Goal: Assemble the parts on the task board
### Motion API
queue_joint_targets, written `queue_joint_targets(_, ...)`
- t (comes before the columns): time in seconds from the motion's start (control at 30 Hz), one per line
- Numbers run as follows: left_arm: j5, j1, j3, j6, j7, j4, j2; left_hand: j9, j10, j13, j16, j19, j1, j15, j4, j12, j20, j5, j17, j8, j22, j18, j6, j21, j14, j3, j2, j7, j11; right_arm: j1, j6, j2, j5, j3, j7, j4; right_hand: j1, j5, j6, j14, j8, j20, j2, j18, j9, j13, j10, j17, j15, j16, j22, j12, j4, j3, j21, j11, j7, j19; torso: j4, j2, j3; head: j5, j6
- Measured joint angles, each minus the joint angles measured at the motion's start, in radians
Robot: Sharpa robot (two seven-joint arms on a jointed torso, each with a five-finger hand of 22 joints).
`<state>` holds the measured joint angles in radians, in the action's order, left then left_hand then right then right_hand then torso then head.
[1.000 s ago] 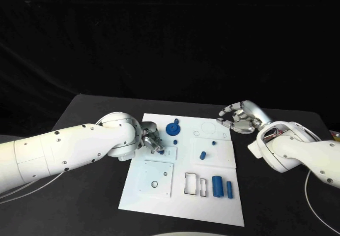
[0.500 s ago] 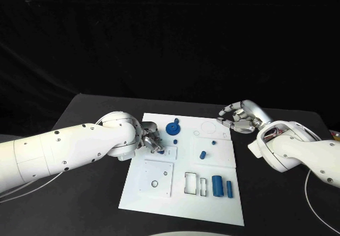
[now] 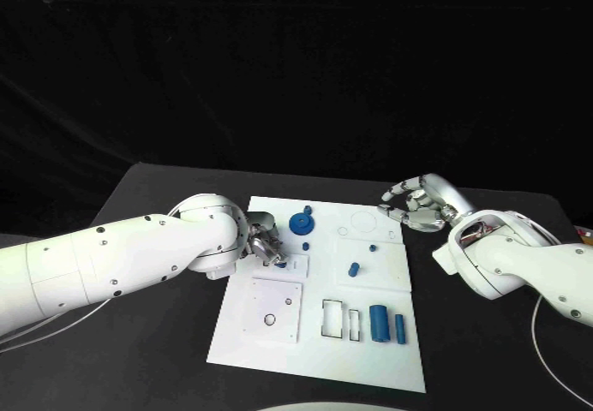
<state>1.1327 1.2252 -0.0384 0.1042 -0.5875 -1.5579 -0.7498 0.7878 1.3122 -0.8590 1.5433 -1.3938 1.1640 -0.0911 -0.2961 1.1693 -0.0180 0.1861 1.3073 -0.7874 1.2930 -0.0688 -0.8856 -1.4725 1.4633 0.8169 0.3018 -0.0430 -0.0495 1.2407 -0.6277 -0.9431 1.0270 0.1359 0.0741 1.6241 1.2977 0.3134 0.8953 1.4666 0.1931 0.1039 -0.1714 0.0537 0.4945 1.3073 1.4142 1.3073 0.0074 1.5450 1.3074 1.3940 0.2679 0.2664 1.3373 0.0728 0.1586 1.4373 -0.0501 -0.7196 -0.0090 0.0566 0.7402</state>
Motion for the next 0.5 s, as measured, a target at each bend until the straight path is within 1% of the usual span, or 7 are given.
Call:
queue_joint_targets(0.13, -0.001, 0.000, 0.000, 0.002, 0.000, 0.002, 0.001, 0.000, 0.000, 0.000, 0.000, 0.000, 0.000, 0.000, 0.000, 0.000, 0.000, 0.000, 0.000, 0.000, 0.000, 0.000, 0.000, 0.000, 0.000, 0.000, 0.000, 0.000, 0.000, 0.000, 0.000, 0.000, 0.000, 0.000, 0.000, 0.000, 0.000, 0.000, 0.000, 0.000, 0.000, 0.000, 0.000, 0.000, 0.000, 0.001, -0.003, 0.000, 0.000, 0.000, 0.000, -0.004, 0.000, 0.000, -0.004, -0.001, 0.000, -0.001, 0.0000, 0.000, 0.0001, 0.000, 0.000)
queue_joint_targets(0.2, -0.001, 0.000, 0.000, 0.003, 0.000, 0.003, 0.003, 0.001, 0.000, 0.002, 0.000, -0.004, -0.006, 0.000, 0.000, 0.000, 0.004, 0.000, 0.000, 0.000, 0.000, 0.000, 0.000, 0.000, 0.000, 0.000, -0.007, 0.000, 0.000, 0.000, 0.000, 0.000, 0.000, 0.000, 0.000, -0.001, 0.000, 0.000, 0.000, 0.000, 0.000, 0.000, 0.000, 0.000, 0.000, 0.001, -0.014, 0.000, 0.000, -0.003, 0.000, -0.015, 0.000, 0.000, -0.008, -0.003, 0.000, -0.007, 0.0000, 0.000, 0.0003, 0.000, 0.000)
queue_joint_targets(0.27, -0.002, 0.000, 0.000, 0.004, -0.001, 0.005, 0.004, 0.021, 0.000, 0.002, 0.000, -0.004, -0.010, 0.000, 0.000, 0.000, 0.004, 0.000, 0.000, -0.006, 0.001, 0.000, 0.000, 0.000, 0.000, 0.000, -0.011, 0.000, 0.000, 0.000, 0.000, 0.000, 0.000, 0.000, 0.000, -0.001, 0.000, 0.000, 0.000, 0.000, 0.000, 0.000, 0.000, 0.000, 0.000, 0.001, -0.018, 0.000, 0.000, -0.006, 0.000, -0.022, 0.002, -0.002, -0.012, 0.000, 0.000, -0.007, -0.0001, 0.000, 0.0007, 0.000, 0.000)
queue_joint_targets(0.37, -0.002, 0.000, 0.000, 0.006, -0.001, 0.007, 0.007, 0.022, 0.000, 0.004, 0.000, -0.004, -0.020, -0.004, 0.000, 0.000, 0.004, 0.000, 0.000, -0.012, 0.001, 0.000, 0.000, 0.000, 0.004, 0.000, -0.020, 0.000, 0.000, -0.001, -0.001, 0.000, 0.000, 0.000, -0.001, -0.001, 0.000, 0.000, 0.000, 0.000, 0.000, 0.000, 0.000, 0.000, 0.001, 0.001, -0.032, 0.000, 0.000, -0.006, 0.000, -0.035, 0.006, -0.002, -0.023, -0.003, 0.000, -0.015, -0.0001, 0.000, 0.0007, 0.000, 0.000)
queue_joint_targets(0.4, -0.003, 0.000, 0.000, 0.007, -0.002, 0.008, 0.008, 0.023, 0.000, 0.005, 0.000, -0.004, -0.026, -0.004, -0.003, 0.000, 0.004, -0.001, 0.000, -0.012, 0.001, 0.000, 0.000, 0.000, 0.004, 0.003, -0.024, 0.000, 0.000, -0.001, -0.001, 0.000, 0.000, 0.000, -0.001, -0.001, 0.000, 0.000, 0.000, 0.000, 0.000, 0.000, 0.000, 0.000, 0.001, 0.001, -0.035, 0.000, 0.000, -0.007, 0.000, -0.038, 0.007, -0.001, -0.023, -0.001, 0.000, -0.015, -0.0001, 0.000, 0.0007, 0.000, 0.000)
queue_joint_targets(0.47, -0.004, 0.000, 0.000, 0.009, -0.002, 0.011, 0.009, 0.040, 0.000, 0.005, 0.000, -0.004, -0.041, -0.004, -0.003, 0.000, 0.004, -0.008, 0.000, -0.014, 0.001, 0.000, 0.000, 0.000, 0.004, 0.003, -0.022, 0.000, 0.000, -0.001, -0.001, 0.000, 0.000, 0.000, -0.001, -0.001, 0.000, 0.000, 0.000, 0.000, 0.000, 0.000, 0.000, 0.000, 0.001, 0.001, -0.037, 0.000, 0.000, -0.012, 0.001, -0.041, 0.007, -0.001, -0.028, -0.001, 0.000, -0.015, -0.0001, 0.000, 0.0007, 0.000, 0.000)
queue_joint_targets(0.5, -0.004, 0.001, 0.000, 0.010, -0.003, 0.012, 0.010, 0.054, 0.002, 0.005, 0.000, -0.004, -0.045, -0.004, -0.003, 0.001, 0.004, -0.008, 0.000, -0.015, 0.001, 0.000, -0.005, 0.000, 0.004, 0.003, -0.018, 0.005, -0.002, -0.001, -0.001, -0.001, 0.000, 0.000, -0.001, -0.001, 0.000, 0.000, -0.003, 0.000, 0.000, 0.000, 0.000, 0.000, 0.001, 0.001, -0.039, 0.000, 0.000, -0.012, 0.001, -0.041, 0.007, -0.001, -0.028, -0.003, -0.003, -0.015, -0.0001, 0.000, 0.0007, 0.000, 0.000)
